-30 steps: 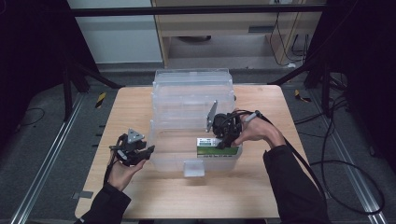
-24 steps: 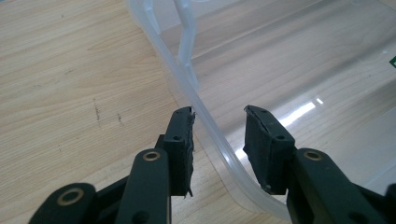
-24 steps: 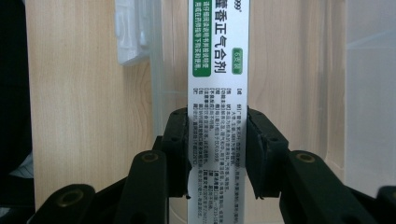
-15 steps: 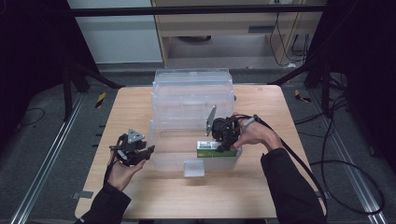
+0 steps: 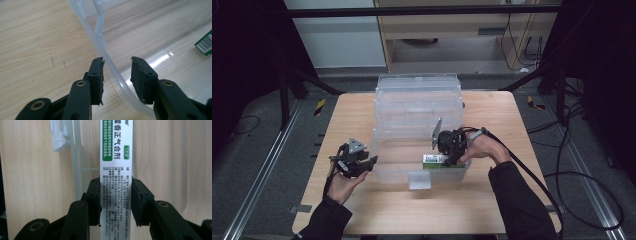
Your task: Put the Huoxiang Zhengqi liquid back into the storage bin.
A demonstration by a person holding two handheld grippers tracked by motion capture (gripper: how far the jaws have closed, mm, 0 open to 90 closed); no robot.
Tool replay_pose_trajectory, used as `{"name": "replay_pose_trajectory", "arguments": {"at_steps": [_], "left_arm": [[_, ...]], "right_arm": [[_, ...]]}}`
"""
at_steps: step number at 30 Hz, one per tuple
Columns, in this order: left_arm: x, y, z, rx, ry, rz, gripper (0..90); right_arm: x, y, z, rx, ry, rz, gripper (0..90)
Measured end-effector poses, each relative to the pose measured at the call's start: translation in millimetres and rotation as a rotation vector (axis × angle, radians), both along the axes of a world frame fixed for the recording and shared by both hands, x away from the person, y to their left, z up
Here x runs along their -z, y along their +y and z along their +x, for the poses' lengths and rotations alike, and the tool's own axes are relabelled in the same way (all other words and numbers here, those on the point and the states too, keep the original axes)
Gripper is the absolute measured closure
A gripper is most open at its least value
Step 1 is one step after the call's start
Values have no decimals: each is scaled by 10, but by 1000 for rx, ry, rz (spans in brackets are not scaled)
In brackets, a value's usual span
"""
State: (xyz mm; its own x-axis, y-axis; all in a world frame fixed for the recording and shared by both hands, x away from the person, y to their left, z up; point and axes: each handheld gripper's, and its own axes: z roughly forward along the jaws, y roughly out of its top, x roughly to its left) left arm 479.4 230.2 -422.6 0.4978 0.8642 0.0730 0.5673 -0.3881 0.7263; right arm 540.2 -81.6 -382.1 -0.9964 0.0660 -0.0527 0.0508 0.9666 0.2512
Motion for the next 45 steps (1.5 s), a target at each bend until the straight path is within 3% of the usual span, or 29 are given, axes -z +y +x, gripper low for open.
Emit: {"name": "replay_pose_trajectory", "arguments": {"at_steps": [5, 14, 17, 19, 27, 33, 40, 45], "left_arm": [[1, 0, 0, 0, 0, 0, 616], [0, -2, 0, 0, -1, 2, 616], [1, 0, 1, 0, 0, 1, 616], [2, -1, 1, 0, -1, 2, 617], [7, -2, 3, 0, -2, 2, 618], [17, 3, -1, 3, -2, -2, 615], [16, 2, 1, 3, -2, 1, 616], [17, 3, 2, 4, -2, 1, 616]], "right_arm": [[66, 12, -3, 4, -2, -9, 632], [32, 2, -12, 29, -4, -8, 618], [-5, -20, -11, 39, -10, 9, 615], [-99, -67, -23, 60, -25, 47, 602], [-338, -187, -119, 86, -75, 115, 572], [-420, -190, -182, 98, -79, 141, 559], [-422, -88, -261, 116, -33, 184, 513], [-356, -4, -331, 93, -42, 172, 508]]}}
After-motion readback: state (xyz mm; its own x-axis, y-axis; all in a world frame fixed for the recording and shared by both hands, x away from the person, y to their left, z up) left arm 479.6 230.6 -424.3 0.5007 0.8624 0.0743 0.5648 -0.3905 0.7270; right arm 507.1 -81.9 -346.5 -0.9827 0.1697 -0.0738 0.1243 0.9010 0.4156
